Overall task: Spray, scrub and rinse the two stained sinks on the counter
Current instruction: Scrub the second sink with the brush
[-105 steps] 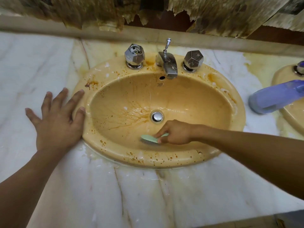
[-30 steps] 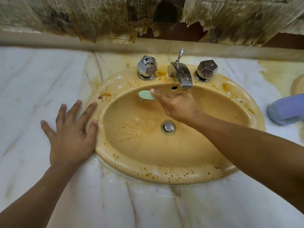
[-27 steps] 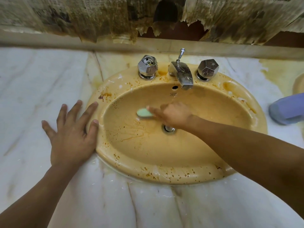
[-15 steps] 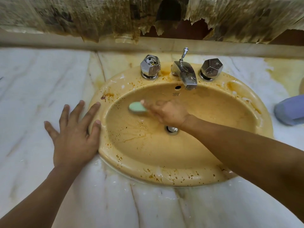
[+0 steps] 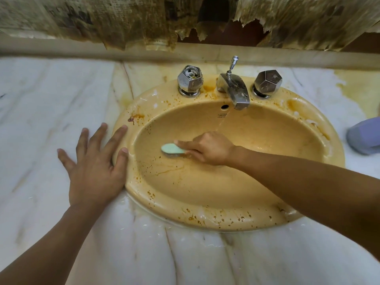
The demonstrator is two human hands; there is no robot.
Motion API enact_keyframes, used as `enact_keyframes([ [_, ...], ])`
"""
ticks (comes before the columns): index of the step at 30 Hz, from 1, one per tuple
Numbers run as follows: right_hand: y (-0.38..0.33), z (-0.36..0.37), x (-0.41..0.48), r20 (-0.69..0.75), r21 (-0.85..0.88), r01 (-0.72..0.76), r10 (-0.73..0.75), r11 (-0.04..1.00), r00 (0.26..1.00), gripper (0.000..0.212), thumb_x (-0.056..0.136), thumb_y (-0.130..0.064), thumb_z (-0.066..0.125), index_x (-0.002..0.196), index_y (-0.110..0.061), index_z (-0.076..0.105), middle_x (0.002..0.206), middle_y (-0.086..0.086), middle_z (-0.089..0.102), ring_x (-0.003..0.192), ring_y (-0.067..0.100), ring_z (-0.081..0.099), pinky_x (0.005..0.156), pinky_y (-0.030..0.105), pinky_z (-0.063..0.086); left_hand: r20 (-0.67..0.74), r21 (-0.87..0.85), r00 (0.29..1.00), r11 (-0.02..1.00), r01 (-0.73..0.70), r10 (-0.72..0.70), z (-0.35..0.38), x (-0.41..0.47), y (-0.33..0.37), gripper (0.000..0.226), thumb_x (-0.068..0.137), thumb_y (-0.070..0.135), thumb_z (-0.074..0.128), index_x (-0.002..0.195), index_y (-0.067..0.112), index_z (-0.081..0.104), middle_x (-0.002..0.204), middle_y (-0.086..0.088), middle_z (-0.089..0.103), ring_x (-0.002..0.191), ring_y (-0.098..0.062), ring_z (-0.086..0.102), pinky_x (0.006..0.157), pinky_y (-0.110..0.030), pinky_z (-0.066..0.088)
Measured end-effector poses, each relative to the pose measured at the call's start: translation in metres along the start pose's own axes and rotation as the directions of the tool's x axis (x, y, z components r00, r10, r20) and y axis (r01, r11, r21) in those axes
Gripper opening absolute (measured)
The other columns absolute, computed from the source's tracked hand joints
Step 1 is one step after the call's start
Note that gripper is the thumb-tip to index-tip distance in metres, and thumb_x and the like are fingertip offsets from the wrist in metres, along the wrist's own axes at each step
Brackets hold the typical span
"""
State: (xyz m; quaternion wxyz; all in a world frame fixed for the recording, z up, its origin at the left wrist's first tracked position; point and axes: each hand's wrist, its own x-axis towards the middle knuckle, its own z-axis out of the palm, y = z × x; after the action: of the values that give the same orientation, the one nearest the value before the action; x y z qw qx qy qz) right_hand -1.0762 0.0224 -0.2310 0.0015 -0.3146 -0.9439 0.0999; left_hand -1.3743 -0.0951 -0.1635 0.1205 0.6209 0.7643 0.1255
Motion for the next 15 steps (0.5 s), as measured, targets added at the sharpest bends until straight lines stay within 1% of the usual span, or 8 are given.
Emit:
enact_keyframes([
  [2, 0.031, -0.008, -0.028, 0.187, -0.068, -0.159, 0.169, 0.985, 0.968, 0.048, 0.106, -0.047, 0.038, 0.153, -0.04, 0.041, 0.099, 0.001, 0.071, 0.076, 0.017, 0.056, 0.06, 0.029, 0.037, 0.0, -0.001, 1.0, 1.0, 0.0, 0.0, 0.0, 0.0, 0.001, 0.057, 0.099, 0.06, 0.02, 0.156, 0.057, 0.023, 0.168, 0.009, 0.025, 0.158, -0.02, 0.006, 0.118, -0.072, -0.001],
  [4, 0.054, -0.022, -0.05, 0.187, -0.192, -0.319, 0.354, 0.928, 0.916, 0.049, 0.103, -0.055, 0.031, 0.151, -0.051, 0.033, 0.121, -0.002, 0.068, 0.094, 0.021, 0.062, 0.071, 0.032, 0.048, 0.002, 0.004, 1.0, 1.0, 0.004, -0.004, 0.0, -0.001, 0.001, 0.056, 0.099, 0.06, 0.02, 0.156, 0.057, 0.023, 0.168, 0.01, 0.024, 0.158, -0.02, 0.006, 0.118, -0.072, -0.001],
  [5, 0.054, -0.027, -0.053, 0.179, -0.246, -0.375, 0.422, 0.894, 0.889, 0.049, 0.103, -0.056, 0.03, 0.152, -0.052, 0.03, 0.121, -0.001, 0.067, 0.096, 0.023, 0.063, 0.072, 0.033, 0.05, 0.002, 0.006, 1.0, 1.0, 0.006, -0.006, 0.0, -0.001, 0.001, 0.057, 0.099, 0.06, 0.02, 0.156, 0.057, 0.023, 0.168, 0.009, 0.024, 0.158, -0.02, 0.006, 0.118, -0.072, -0.001],
  [7, 0.032, -0.025, -0.045, 0.195, -0.195, -0.489, 0.522, 0.851, 0.83, 0.049, 0.105, -0.049, 0.036, 0.154, -0.047, 0.031, 0.105, 0.004, 0.065, 0.088, 0.023, 0.059, 0.064, 0.033, 0.046, 0.003, 0.003, 1.0, 1.0, 0.002, -0.002, -0.001, 0.0, 0.001, 0.057, 0.099, 0.06, 0.021, 0.156, 0.057, 0.023, 0.168, 0.009, 0.024, 0.158, -0.02, 0.006, 0.118, -0.072, -0.001],
  [9, -0.007, -0.017, -0.034, 0.312, 0.041, -0.505, 0.469, 0.862, 0.826, 0.049, 0.105, -0.042, 0.045, 0.154, -0.038, 0.041, 0.11, 0.004, 0.068, 0.09, 0.02, 0.059, 0.069, 0.032, 0.046, 0.005, -0.006, 1.0, 1.0, 0.001, -0.001, -0.001, -0.001, 0.0, 0.057, 0.099, 0.06, 0.021, 0.156, 0.056, 0.023, 0.168, 0.008, 0.024, 0.158, -0.02, 0.005, 0.118, -0.072, -0.001],
  [11, -0.031, -0.018, -0.038, 0.471, 0.247, -0.409, 0.26, 0.878, 0.843, 0.045, 0.104, -0.038, 0.052, 0.149, -0.032, 0.051, 0.127, -0.005, 0.067, 0.103, 0.014, 0.056, 0.082, 0.025, 0.043, 0.005, -0.005, 1.0, 1.0, -0.001, 0.001, -0.001, -0.001, 0.0, 0.056, 0.1, 0.06, 0.02, 0.156, 0.057, 0.022, 0.168, 0.008, 0.024, 0.158, -0.02, 0.005, 0.118, -0.072, -0.002],
  [13, -0.022, -0.034, -0.048, 0.584, 0.239, -0.352, 0.156, 0.905, 0.797, 0.041, 0.104, -0.037, 0.054, 0.145, -0.033, 0.056, 0.118, -0.014, 0.062, 0.104, 0.009, 0.049, 0.078, 0.019, 0.035, 0.005, -0.001, 1.0, 1.0, -0.003, 0.003, 0.0, 0.0, 0.0, 0.056, 0.1, 0.06, 0.02, 0.156, 0.057, 0.022, 0.168, 0.008, 0.024, 0.158, -0.02, 0.005, 0.118, -0.073, -0.002],
  [15, 0.004, -0.045, -0.058, 0.599, 0.104, -0.382, 0.249, 0.918, 0.761, 0.04, 0.103, -0.039, 0.054, 0.143, -0.037, 0.057, 0.121, -0.006, 0.062, 0.109, 0.015, 0.053, 0.079, 0.027, 0.037, 0.003, 0.001, 1.0, 1.0, -0.002, 0.002, 0.001, 0.0, 0.0, 0.056, 0.1, 0.06, 0.02, 0.156, 0.057, 0.022, 0.168, 0.008, 0.024, 0.158, -0.021, 0.006, 0.118, -0.073, -0.001],
])
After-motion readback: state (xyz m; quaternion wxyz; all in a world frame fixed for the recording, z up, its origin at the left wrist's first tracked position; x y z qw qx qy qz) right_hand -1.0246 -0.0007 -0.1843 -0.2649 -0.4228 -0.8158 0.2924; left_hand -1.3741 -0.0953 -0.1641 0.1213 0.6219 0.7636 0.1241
